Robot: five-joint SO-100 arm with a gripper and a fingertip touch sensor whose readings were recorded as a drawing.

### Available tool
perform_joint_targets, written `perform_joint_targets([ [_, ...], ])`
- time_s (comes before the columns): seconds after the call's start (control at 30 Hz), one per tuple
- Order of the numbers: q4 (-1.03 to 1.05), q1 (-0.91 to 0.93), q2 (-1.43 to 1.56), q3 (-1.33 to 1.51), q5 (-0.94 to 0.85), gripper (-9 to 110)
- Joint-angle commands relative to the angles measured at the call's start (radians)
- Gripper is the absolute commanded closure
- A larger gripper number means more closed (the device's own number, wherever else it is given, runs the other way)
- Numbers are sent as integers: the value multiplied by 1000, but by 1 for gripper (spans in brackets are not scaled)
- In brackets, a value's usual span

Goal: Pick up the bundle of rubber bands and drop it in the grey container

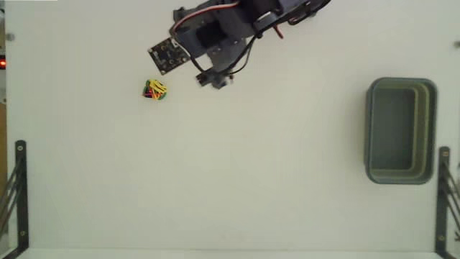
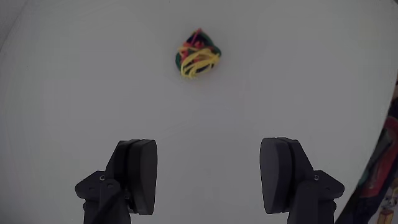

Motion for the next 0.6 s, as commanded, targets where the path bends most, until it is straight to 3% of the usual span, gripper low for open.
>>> perform_joint_targets([
  [0.0, -34, 12, -8, -41, 5, -9],
  [0.57, -155, 12, -218, -131, 5, -9],
])
